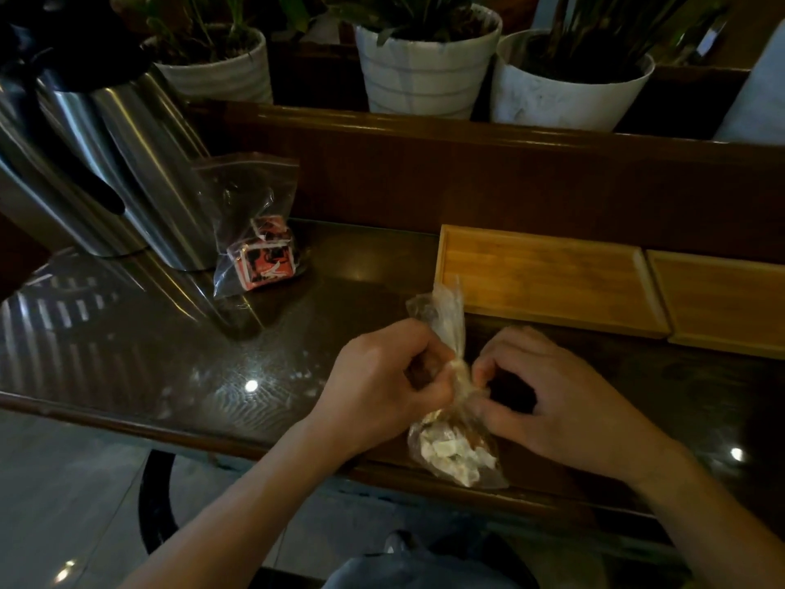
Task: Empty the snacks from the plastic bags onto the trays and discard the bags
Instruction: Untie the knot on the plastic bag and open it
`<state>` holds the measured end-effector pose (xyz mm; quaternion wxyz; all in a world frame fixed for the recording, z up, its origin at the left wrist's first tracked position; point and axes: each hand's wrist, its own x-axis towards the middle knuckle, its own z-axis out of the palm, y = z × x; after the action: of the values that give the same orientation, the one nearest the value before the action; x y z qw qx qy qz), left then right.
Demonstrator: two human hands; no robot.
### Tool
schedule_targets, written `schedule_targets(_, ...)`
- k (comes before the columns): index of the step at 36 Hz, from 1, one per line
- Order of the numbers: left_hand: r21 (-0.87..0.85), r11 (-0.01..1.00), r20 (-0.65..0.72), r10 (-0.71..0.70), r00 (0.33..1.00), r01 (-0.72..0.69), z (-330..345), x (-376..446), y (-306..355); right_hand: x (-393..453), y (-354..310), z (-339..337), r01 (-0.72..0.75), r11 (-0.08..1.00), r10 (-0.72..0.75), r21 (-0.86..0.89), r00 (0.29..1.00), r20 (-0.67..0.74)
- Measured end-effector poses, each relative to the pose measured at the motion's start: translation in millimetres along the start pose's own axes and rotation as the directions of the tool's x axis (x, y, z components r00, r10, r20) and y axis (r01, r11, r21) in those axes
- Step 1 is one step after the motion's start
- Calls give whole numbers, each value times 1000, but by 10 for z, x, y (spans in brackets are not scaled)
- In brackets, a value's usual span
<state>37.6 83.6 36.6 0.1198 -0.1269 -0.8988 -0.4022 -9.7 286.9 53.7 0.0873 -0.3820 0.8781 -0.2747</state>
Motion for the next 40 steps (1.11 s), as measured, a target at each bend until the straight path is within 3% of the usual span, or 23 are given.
schedule_targets(7,222,969,-1,113,994,-110,23,78,58,62,-145,16,-96,978,84,-183,994,-71)
schedule_targets(11,238,967,-8,97,995,-92,17,63,55,55,-178,40,-100,981,80,-169,990,-119)
schedule_targets(15,111,994,-30,21,999,-17,-25,-4,10,4,-206,-25,-106,994,102,-21,986,-132)
schedule_targets(18,154,986,-84,74,994,-60,-32,-58,-10,-32,-221,-99,-112,990,118,84,990,-73)
schedule_targets(23,131,985,-191,140,972,-116,-21,-91,-50,-50,-134,-134,49,978,-47,205,999,-13)
schedule_targets(29,86,987,-253,154,955,-137,14,-126,-51,-135,-41,-62,131,784,-150,607,988,-19)
schedule_targets(35,63,978,-311,208,927,-198,67,-131,-68,-155,-10,-106,20,570,-151,822,985,80)
schedule_targets(37,70,978,-318,211,925,-199,63,-124,-81,-139,11,-139,-31,631,-121,775,983,138)
schedule_targets(40,134,964,-241,257,936,-231,31,-107,-88,-77,-20,-235,-113,840,-15,531,973,231)
